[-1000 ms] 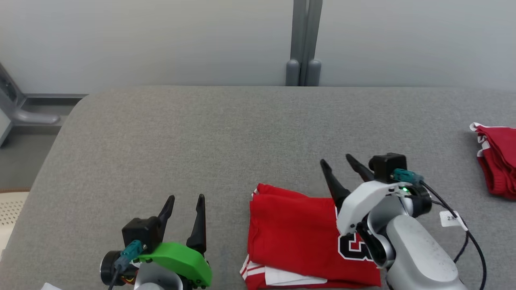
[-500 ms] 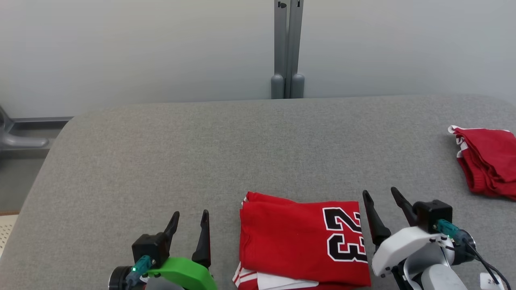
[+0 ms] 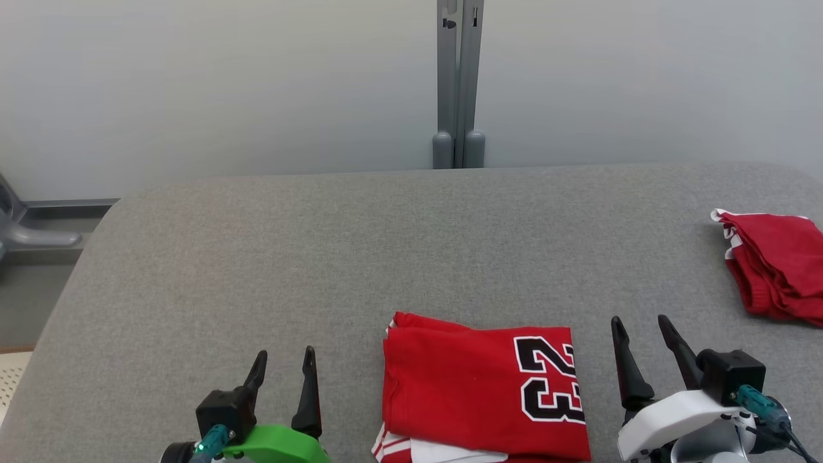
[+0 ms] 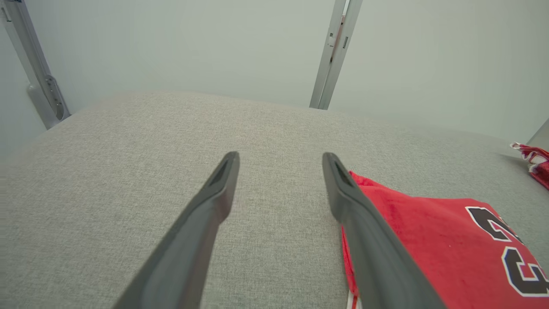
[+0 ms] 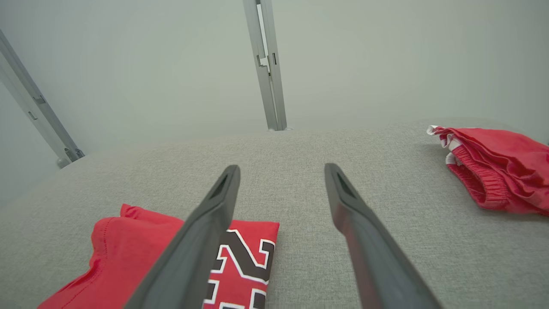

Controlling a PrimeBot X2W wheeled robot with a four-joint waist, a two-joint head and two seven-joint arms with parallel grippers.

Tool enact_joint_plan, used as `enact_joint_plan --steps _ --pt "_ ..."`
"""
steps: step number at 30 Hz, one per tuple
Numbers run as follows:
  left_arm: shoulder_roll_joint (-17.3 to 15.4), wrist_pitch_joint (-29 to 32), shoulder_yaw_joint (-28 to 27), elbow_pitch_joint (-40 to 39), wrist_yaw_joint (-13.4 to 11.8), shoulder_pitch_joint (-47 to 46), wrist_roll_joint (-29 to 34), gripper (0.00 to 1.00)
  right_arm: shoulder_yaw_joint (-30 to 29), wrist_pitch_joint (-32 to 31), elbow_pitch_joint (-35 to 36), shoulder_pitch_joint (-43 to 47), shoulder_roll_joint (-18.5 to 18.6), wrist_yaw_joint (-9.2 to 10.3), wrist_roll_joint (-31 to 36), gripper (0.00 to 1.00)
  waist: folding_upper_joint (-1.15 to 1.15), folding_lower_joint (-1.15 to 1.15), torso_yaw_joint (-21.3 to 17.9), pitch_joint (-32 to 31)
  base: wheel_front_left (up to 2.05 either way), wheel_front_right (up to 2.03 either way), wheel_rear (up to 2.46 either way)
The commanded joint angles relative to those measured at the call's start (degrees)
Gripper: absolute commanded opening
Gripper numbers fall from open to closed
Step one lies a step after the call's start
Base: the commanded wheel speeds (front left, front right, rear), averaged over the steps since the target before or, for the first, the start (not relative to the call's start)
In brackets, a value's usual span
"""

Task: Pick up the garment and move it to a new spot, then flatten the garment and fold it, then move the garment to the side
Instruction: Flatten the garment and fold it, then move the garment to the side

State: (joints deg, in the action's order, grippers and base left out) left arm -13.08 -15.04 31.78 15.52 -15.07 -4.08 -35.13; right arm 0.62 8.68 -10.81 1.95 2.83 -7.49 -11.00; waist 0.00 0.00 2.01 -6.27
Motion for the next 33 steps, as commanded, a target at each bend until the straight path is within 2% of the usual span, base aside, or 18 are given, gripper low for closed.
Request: enact_joint_plan --steps 1,17,25,33 --pt "0.2 -0.2 -0.4 0.1 0.5 0.7 0.7 1.0 0.0 0.2 0.2 0.6 0.1 0.02 -0.3 1.0 0.0 0.0 0.0 -0.1 0.0 0.0 0.0" --pt "0.4 -0.2 -1.9 0.6 1.1 1.2 2.0 1.0 -0.3 -0.5 -0.2 0.9 0.1 0.02 -0.3 1.0 0.0 0.0 0.4 -0.3 0.0 0.0 0.0" --pt "-0.6 0.2 -2.2 0.7 1.3 0.5 1.8 1.0 -1.5 -5.1 -2.5 0.8 0.1 0.02 0.1 1.0 0.0 0.0 1.5 0.5 0.0 0.0 0.0" --pt "-1.7 0.8 -2.9 -0.4 0.7 0.1 1.2 1.0 -2.1 -12.6 -6.6 0.2 0.1 0.02 -1.2 1.0 0.0 0.0 5.2 2.3 0.0 0.0 0.0"
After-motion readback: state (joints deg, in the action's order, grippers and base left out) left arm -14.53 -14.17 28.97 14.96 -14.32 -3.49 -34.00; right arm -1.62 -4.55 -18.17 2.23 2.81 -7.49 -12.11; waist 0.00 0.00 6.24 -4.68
